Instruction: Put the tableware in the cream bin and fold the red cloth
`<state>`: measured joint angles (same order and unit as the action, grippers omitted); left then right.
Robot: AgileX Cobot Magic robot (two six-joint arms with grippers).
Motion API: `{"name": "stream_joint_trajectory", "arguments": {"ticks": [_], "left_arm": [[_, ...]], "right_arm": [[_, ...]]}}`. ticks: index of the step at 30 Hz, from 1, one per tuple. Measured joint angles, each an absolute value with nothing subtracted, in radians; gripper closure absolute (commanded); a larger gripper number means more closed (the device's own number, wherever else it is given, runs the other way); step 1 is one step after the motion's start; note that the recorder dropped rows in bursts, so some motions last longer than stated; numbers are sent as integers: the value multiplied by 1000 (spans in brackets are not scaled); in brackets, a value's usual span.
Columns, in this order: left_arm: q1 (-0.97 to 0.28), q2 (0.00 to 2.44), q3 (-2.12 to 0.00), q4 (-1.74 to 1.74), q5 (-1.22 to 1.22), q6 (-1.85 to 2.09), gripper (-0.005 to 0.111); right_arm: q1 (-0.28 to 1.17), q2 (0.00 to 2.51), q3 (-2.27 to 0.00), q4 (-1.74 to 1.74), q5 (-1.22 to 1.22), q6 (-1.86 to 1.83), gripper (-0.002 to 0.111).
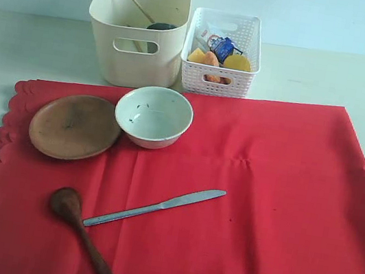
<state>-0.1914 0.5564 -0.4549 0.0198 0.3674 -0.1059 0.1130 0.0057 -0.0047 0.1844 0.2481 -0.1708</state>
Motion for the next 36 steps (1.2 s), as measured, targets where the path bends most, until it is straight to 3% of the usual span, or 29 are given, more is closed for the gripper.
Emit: {"name": "stream_joint_trajectory", "arguments": {"ticks": [36], "left_arm": [[-191,556,-455,20,213,-106,107]], "right_arm": [[113,6,-5,184,248,-171,108]]}}
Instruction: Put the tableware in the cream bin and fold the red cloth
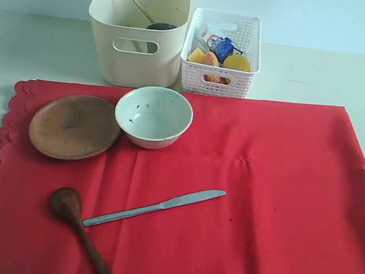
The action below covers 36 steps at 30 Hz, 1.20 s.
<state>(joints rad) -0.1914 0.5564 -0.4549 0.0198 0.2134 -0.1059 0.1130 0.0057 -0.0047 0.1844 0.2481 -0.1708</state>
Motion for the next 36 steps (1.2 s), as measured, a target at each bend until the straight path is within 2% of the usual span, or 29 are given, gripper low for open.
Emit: {"name": "stream_joint_trajectory", "arguments": {"ticks": [10,22,26,27,30,32,36], "left_arm": [[-191,569,-455,20,211,-106,107],[-191,828,-455,0,178,-106,106],[-191,932,-465,-39,186,-106,92],[-191,953,-477,-47,195,-106,82],[-205,1059,-545,-58,262,-106,66],[-232,1134,-592,-60,297,-106,62],[-308,1311,-716,-61,355,-94,62]], "right_arm": [[113,6,-5,184,248,-171,108],[113,6,-5,184,248,-171,108],[113,6,-5,184,248,-171,108],[113,6,-5,184,248,-171,108],[113,6,-5,184,248,-171,108],[113,6,-5,184,248,-171,108],[113,6,-5,184,248,-171,108]]}}
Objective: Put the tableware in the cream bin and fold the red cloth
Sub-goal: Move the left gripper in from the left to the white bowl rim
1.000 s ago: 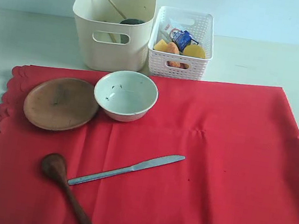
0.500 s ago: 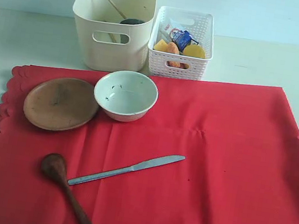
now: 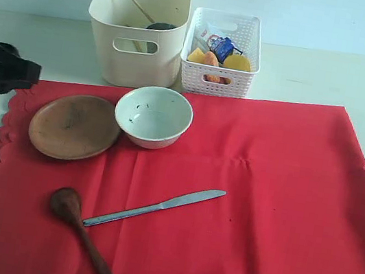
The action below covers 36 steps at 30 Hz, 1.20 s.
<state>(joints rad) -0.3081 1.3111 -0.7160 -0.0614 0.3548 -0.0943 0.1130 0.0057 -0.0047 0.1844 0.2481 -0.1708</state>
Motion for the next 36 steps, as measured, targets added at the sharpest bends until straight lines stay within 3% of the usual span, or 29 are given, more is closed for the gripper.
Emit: {"name": "stream_joint_trajectory", "arguments": {"ticks": [5,7,10,18,27,36], "left_arm": [[-346,1507,-880,-66,393,-88,61],[-347,1591,-950,-68,432,-88,49],[-347,1691,-1050,-97,491,-88,42],[-348,1896,-1249,-466,550,140,42],[-352,2042,-1299,-506,560,179,42],[-407,2053,-1299,-506,558,228,58]], "right_arm": [[113,6,-5,184,248,-171,108],[113,6,-5,184,248,-171,108],[113,6,-5,184,248,-171,108],[113,6,-5,184,250,-171,108],[113,6,-5,184,250,-171,108],[113,6,-5,184,250,-171,108]]}}
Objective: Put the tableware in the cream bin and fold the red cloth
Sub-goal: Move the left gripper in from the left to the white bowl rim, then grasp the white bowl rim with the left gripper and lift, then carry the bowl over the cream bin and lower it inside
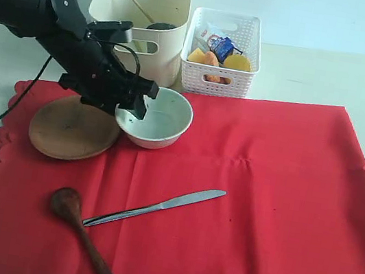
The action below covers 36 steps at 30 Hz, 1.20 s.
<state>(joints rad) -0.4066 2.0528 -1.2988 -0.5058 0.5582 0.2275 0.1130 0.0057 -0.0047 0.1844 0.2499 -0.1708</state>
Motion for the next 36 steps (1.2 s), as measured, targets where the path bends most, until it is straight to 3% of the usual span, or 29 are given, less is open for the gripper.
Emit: {"name": "stream_joint_trajectory", "arguments": {"ticks": [7,9,13,14,25,36], "left_arm": [[-407,2053,-1299,-497,552,228,60],[-407,2053,-1299,-487,552,228,70],[-407,2053,-1299,-464,561,228,104],[-407,2053,-1299,-462,566,228,106],[-407,2018,-1305,-462,592,229,107],[-407,1802,-1305,-452,630,276,107]], "right_arm": [[113,6,-5,184,250,-171,108],[113,6,-5,184,250,-171,108],[113,6,-5,184,250,-171,108],[113,6,-5,184,250,-171,108],[113,6,-5,184,250,-171,108],[113,6,-5,184,250,-171,108]]}}
